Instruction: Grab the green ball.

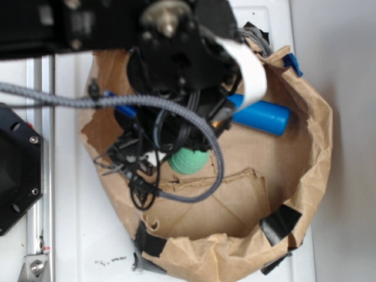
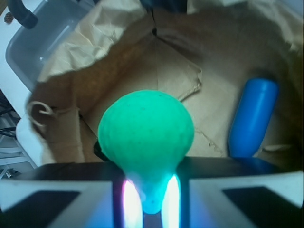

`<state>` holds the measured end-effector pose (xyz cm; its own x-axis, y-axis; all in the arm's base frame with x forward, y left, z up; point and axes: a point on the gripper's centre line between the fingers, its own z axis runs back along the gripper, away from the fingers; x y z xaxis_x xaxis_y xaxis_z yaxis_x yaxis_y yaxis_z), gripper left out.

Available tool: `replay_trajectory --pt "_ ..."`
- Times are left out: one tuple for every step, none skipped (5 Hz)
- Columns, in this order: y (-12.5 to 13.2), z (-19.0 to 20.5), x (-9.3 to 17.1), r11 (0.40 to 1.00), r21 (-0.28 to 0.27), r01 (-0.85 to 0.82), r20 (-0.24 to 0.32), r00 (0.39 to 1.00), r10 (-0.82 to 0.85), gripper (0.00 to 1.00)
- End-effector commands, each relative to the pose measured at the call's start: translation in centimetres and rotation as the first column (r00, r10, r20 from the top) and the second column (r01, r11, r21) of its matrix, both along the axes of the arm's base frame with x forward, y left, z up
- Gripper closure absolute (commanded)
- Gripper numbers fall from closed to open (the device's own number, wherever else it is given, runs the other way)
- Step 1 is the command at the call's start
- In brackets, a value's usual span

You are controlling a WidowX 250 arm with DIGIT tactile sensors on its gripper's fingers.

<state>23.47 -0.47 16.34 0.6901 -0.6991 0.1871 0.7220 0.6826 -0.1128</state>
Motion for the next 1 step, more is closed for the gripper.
replay_trajectory --pt "-1.73 1.83 0.66 1.0 0.01 -0.019 0.069 0.997 0.019 1.0"
